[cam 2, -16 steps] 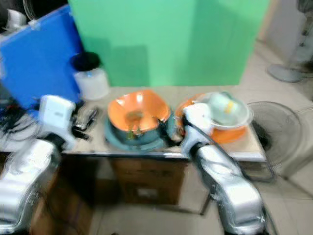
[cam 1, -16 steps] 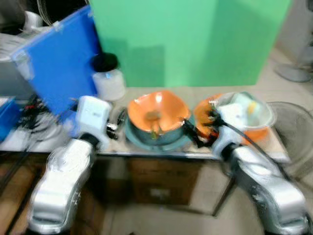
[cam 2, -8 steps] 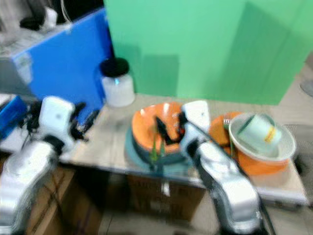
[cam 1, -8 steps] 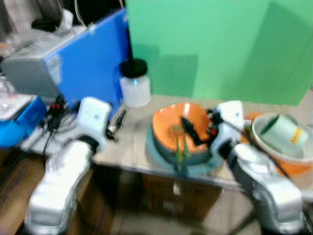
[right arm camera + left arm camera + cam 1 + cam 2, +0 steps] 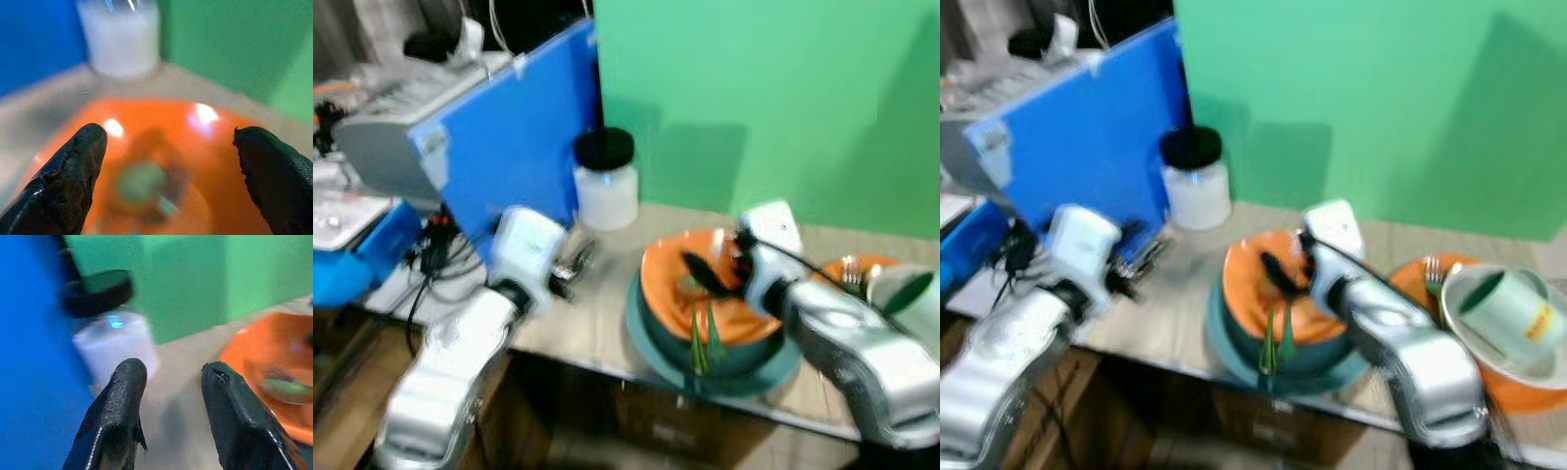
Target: Setting the table
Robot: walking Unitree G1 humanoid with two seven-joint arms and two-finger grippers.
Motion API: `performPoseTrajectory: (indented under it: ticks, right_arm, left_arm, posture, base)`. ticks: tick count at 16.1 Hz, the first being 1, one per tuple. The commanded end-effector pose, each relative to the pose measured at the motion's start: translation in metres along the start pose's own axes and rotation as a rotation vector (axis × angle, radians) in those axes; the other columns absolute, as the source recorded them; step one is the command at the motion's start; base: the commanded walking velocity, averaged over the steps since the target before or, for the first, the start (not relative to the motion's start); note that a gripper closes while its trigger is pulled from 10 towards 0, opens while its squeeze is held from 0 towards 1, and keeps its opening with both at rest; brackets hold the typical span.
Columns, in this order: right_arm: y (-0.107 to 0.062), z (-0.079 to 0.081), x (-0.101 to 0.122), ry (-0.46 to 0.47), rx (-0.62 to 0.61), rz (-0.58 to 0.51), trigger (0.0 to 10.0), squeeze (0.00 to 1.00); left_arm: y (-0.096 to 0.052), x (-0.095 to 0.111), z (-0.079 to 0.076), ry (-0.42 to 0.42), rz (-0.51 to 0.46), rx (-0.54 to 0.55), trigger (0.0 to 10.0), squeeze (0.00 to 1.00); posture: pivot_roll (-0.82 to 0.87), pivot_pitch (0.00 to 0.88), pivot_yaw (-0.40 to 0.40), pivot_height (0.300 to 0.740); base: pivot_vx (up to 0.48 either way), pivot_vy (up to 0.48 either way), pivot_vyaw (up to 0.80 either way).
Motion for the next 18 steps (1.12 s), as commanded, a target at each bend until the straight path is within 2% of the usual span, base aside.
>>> performPoseTrajectory:
  ticks: [1,4,6,7,8,9,10,13,14,15,16,17,18]
  right_arm:
    - [-0.002,0.008,0.005,0.011,0.058,0.047,10.0,0.0]
    - [-0.007,0.004,0.003,0.011,0.063,0.136,10.0,0.0]
    - [-0.009,-0.008,0.004,0.023,0.028,0.209,10.0,0.0]
    - [-0.008,-0.011,0.004,0.032,0.017,0.226,7.6,0.0]
    - [-0.008,-0.012,0.004,0.038,0.016,0.236,6.7,0.0]
    - [-0.007,-0.011,0.004,0.049,0.036,0.263,2.5,0.0]
    - [-0.006,-0.009,0.004,0.053,0.051,0.287,1.6,0.0]
    - [-0.005,-0.014,0.003,0.033,0.022,0.356,2.5,0.0]
    - [-0.006,-0.014,0.002,0.028,0.024,0.387,3.5,0.0]
    - [-0.006,-0.014,0.002,0.027,0.028,0.397,3.5,0.0]
    - [-0.007,-0.012,-0.001,0.021,0.047,0.422,4.6,0.0]
    - [-0.008,-0.009,-0.005,0.015,0.078,0.447,8.0,0.0]
    - [-0.008,-0.007,-0.008,0.019,0.097,0.458,9.2,0.0]
  left_arm:
    - [-0.002,0.0,-0.004,0.014,-0.001,-0.051,10.0,0.0]
    - [-0.004,-0.005,-0.017,0.029,0.025,-0.152,10.0,0.0]
    - [-0.004,-0.01,-0.026,0.046,0.052,-0.222,10.0,0.0]
    - [-0.003,-0.011,-0.027,0.053,0.054,-0.228,10.0,0.0]
    - [-0.002,-0.011,-0.027,0.054,0.055,-0.23,10.0,0.0]
    - [-0.001,-0.011,-0.029,0.056,0.056,-0.24,10.0,0.0]
    - [-0.001,-0.012,-0.031,0.058,0.059,-0.252,10.0,0.0]
    - [-0.002,-0.015,-0.03,0.073,0.071,-0.251,10.0,0.0]
    - [-0.002,-0.015,-0.03,0.073,0.069,-0.252,10.0,0.0]
    - [-0.002,-0.014,-0.03,0.073,0.068,-0.252,10.0,0.0]
    - [-0.002,-0.014,-0.031,0.073,0.067,-0.255,10.0,0.0]
    - [-0.002,-0.014,-0.032,0.073,0.067,-0.261,10.0,0.0]
    - [-0.002,-0.014,-0.033,0.074,0.066,-0.266,10.0,0.0]
  posture:
    - [0.07,0.0,0.036,0.74]
    - [0.06,0.0,0.025,0.74]
    - [0.05,0.0,0.016,0.74]
    - [0.05,0.0,0.013,0.74]
    - [0.05,0.0,0.013,0.74]
    - [0.05,0.0,0.009,0.74]
    - [0.05,0.0,0.006,0.74]
    - [0.05,0.0,-0.001,0.74]
    - [0.05,0.0,-0.003,0.74]
    - [0.05,0.0,-0.003,0.74]
    - [0.05,0.0,-0.003,0.74]
    - [0.05,0.0,-0.003,0.74]
    - [0.05,0.0,-0.006,0.74]
  base:
    - [0.0,0.0,0.0]
    - [0.0,0.0,0.0]
    - [0.0,0.0,0.0]
    - [0.0,0.0,0.0]
    - [0.0,0.0,0.0]
    - [0.0,0.0,0.0]
    - [0.0,0.0,0.0]
    - [0.0,0.0,0.0]
    - [0.0,0.0,0.0]
    - [0.0,0.0,0.0]
    - [0.0,0.0,0.0]
    - [0.0,0.0,0.0]
    - [0.0,0.0,0.0]
Point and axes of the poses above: a point about 5 cm out from each wrist's last joint towards the gripper, its own y axis pointing out of the wrist towards the gripper, its own x axis along the axis of the wrist's last joint, z = x × y, the point moved 2 cm from there along y, pointing out of the wrist towards the gripper, and after that the axes turned 2 degrees about y, right-handed, at the moved point
